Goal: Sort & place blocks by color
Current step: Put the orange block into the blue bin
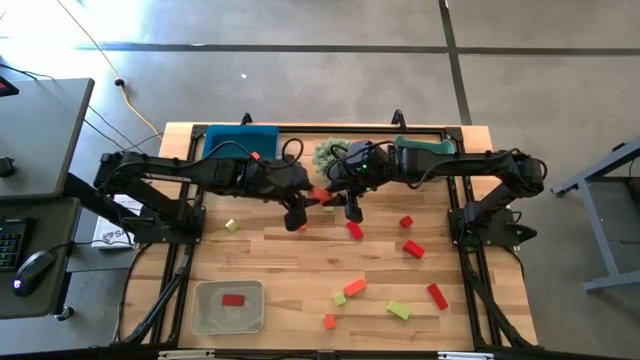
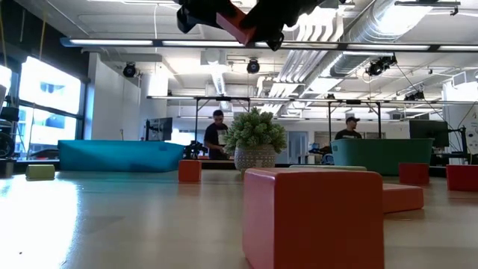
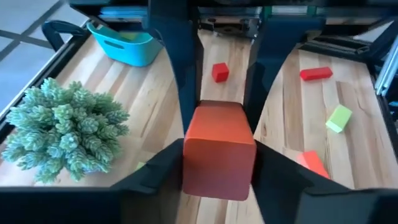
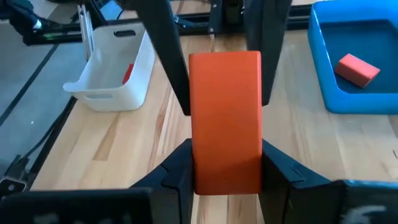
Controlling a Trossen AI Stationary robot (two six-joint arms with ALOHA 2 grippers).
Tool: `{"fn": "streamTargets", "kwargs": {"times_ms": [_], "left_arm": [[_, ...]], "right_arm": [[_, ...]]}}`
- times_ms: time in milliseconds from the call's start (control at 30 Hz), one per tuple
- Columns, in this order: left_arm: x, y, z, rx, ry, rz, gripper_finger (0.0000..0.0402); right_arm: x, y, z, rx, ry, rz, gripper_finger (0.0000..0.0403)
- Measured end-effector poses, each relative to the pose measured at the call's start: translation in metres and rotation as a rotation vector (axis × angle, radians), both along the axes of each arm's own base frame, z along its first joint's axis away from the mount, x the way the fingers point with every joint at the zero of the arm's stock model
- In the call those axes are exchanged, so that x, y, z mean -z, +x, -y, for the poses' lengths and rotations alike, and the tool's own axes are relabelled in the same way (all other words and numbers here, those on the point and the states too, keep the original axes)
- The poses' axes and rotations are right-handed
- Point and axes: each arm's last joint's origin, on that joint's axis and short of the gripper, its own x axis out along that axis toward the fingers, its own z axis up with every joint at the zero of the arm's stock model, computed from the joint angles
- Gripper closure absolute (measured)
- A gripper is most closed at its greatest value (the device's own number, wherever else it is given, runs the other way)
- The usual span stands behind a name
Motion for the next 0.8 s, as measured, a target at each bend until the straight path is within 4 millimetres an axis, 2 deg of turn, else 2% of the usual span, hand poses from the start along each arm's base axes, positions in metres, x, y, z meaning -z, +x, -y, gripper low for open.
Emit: {"fn": "streamTargets", "kwargs": {"times_ms": [100, 233, 433, 600, 800], "left_arm": [[0.000, 0.000, 0.001, 0.029, 0.019, -0.008, 0.0298], [0.000, 0.000, 0.000, 0.034, 0.029, -0.011, 0.0298], [0.002, -0.001, -0.001, 0.017, 0.067, -0.040, 0.0298], [0.011, -0.010, -0.006, -0.021, 0.093, -0.173, 0.0298], [0.023, -0.029, -0.025, -0.083, 0.120, -0.402, 0.0298]], "right_arm": [[0.000, 0.000, 0.000, -0.006, -0.005, -0.002, 0.0300], [0.000, 0.000, 0.000, -0.003, -0.006, -0.001, 0.0296], [-0.001, 0.001, 0.001, 0.043, -0.020, 0.002, 0.0215], [0.001, -0.001, 0.003, 0.104, -0.039, -0.027, 0.0170], [0.002, -0.001, 0.004, 0.183, 0.022, -0.048, 0.0160]]}}
